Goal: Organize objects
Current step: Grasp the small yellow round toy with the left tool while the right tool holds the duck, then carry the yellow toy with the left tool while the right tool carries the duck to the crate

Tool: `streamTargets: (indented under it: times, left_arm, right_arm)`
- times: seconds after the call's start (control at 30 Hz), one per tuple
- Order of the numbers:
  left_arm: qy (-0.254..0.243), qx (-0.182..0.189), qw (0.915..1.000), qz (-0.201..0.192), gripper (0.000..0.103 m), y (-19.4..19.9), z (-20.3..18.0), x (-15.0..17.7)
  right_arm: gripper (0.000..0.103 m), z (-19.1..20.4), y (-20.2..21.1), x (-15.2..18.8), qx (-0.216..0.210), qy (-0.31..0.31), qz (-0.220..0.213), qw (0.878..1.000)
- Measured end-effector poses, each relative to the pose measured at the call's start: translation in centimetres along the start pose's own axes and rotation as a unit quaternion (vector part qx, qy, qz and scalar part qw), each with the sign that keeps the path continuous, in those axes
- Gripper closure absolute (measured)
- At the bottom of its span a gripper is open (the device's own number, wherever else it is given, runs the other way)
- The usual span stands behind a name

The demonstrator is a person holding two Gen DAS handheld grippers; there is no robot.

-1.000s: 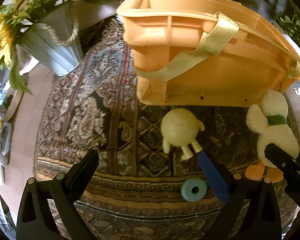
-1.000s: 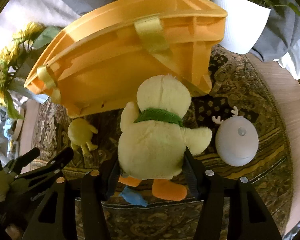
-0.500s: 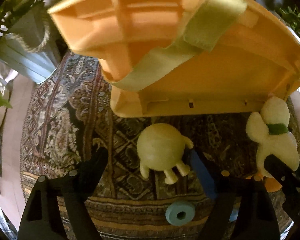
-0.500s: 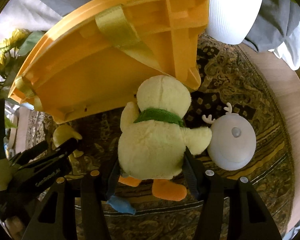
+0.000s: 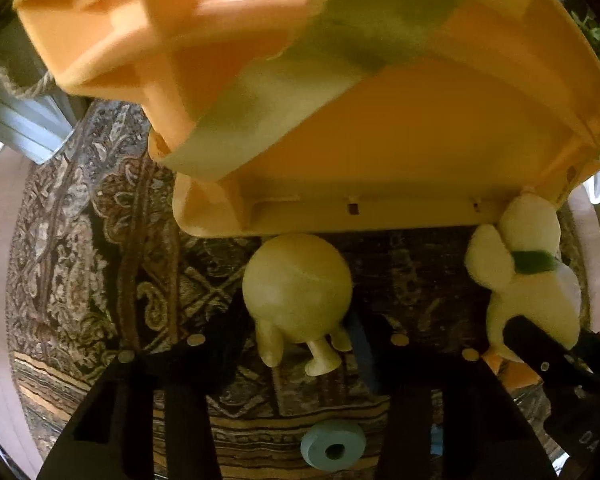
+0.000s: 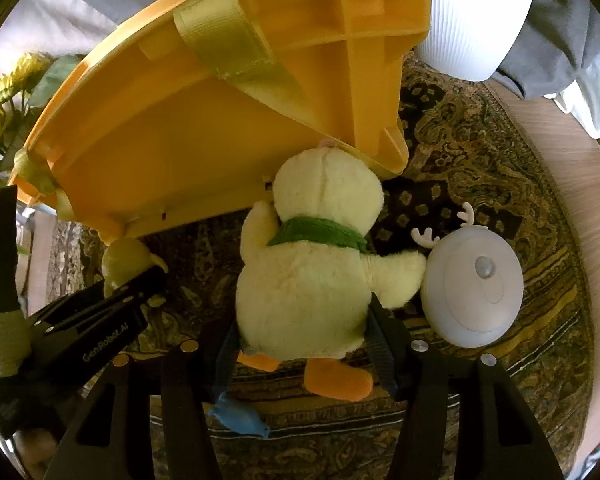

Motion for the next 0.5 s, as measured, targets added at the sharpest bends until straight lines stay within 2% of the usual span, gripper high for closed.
streamTargets:
  times: [0.5]
  left_arm:
    - [0.024,-0.002,0.9987,-0.045,0.057,4.8,1.5,2.0]
  right_arm:
    - [0.046,1.4,2.8,0.3,-0.009,0.028,-0.030,0.999]
Point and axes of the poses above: each gripper's, at about its wrist camera, not at the fingertips, and y roughly against the way its jaws point, z to its left, x to its underside, the point moved 2 cm from there along -y, roughly the way its jaws point, and after that the axes turned 12 degrees about -x, right-handed, at the moved point
